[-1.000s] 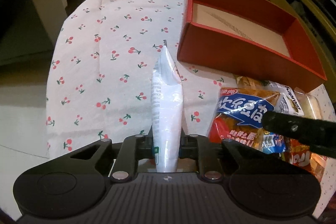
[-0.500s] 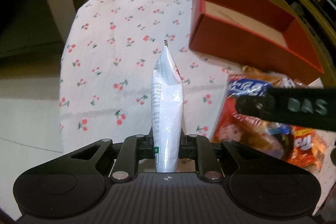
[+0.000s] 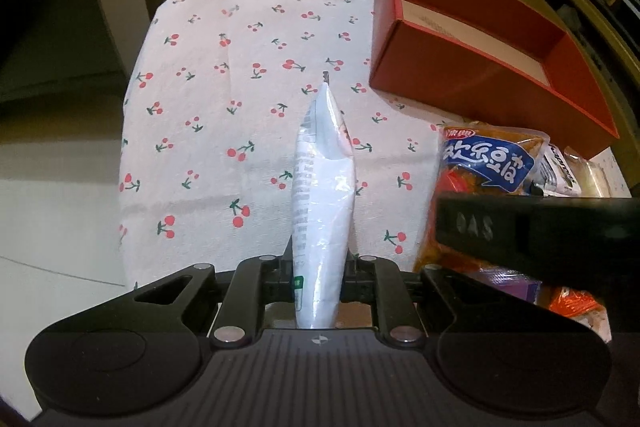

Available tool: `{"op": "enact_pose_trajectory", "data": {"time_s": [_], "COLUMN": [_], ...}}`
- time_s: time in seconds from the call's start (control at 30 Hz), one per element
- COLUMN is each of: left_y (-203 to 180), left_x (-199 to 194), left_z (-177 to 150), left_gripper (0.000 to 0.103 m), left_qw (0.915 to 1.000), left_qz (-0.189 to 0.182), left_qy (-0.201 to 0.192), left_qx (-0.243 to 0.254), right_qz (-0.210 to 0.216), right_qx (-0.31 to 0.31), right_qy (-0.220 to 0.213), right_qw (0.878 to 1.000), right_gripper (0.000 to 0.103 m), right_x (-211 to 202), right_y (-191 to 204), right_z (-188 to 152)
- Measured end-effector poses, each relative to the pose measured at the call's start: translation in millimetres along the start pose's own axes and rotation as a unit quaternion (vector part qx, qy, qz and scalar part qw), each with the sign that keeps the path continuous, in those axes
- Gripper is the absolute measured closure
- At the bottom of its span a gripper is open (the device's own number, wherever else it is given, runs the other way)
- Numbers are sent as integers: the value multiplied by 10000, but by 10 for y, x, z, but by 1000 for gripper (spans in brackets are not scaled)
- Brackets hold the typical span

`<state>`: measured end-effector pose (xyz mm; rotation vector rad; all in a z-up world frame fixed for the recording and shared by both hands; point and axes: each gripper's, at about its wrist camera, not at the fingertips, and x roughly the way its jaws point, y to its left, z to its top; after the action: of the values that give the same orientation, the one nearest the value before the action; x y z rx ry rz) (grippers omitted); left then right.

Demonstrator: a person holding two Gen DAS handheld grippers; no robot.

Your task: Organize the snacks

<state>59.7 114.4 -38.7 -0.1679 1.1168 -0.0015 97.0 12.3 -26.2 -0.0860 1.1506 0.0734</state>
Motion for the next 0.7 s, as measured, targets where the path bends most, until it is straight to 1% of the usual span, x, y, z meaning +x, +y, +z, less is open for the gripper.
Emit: {"op": "enact_pose_trajectory", "data": {"time_s": [0.07, 0.1, 0.2, 0.3, 0.37, 0.43, 0.5, 0.53, 0.57, 0.6, 0.67, 0.7], "left_y": [-8, -18, -44, -82, -126, -153, -163, -167, -166, -167, -177, -181], "left_x": [0, 0, 15, 19, 31, 38, 42, 41, 42, 45, 48, 51], "left_z": [0, 0, 16, 10, 8, 8, 5, 5, 6, 5, 1, -1], "left_gripper": [81, 81, 81, 80, 79, 79, 78, 77, 77, 77, 76, 76], "left_qw": [10000, 10000, 9999, 9999, 9998, 9997, 9998, 9998, 9998, 9997, 9997, 9997], "left_qz": [17, 29, 17, -71, -57, -53, -59, -58, -63, -63, -59, -56], "left_qy": [-6, -9, -4, 31, 32, 31, 30, 30, 30, 30, 28, 28], "left_qx": [37, 59, 116, 151, 200, 217, 213, 211, 210, 215, 234, 253], "right_qz": [-5, -9, -172, -122, -27, 81, 169, 192, 140, 8, -383, -465], "right_qx": [-216, -303, -613, -709, -508, -101, 342, 457, 426, 331, 115, 104], "right_qy": [48, 70, 45, 126, 144, 143, 182, 161, 158, 165, 70, 51], "right_qw": [9998, 9995, 9980, 9973, 9986, 9998, 9991, 9986, 9989, 9993, 9992, 9989], "right_gripper": [60, 66, 76, 77, 77, 72, 53, 48, 41, 39, 38, 38], "right_x": [-27, -45, -150, -226, -243, -236, -202, -176, -153, -119, -42, -11], "right_y": [-41, -73, -172, -303, -388, -440, -466, -450, -409, -363, -286, -298], "right_z": [-27, -38, -91, -135, -138, -121, -122, -137, -152, -169, -204, -226]}}
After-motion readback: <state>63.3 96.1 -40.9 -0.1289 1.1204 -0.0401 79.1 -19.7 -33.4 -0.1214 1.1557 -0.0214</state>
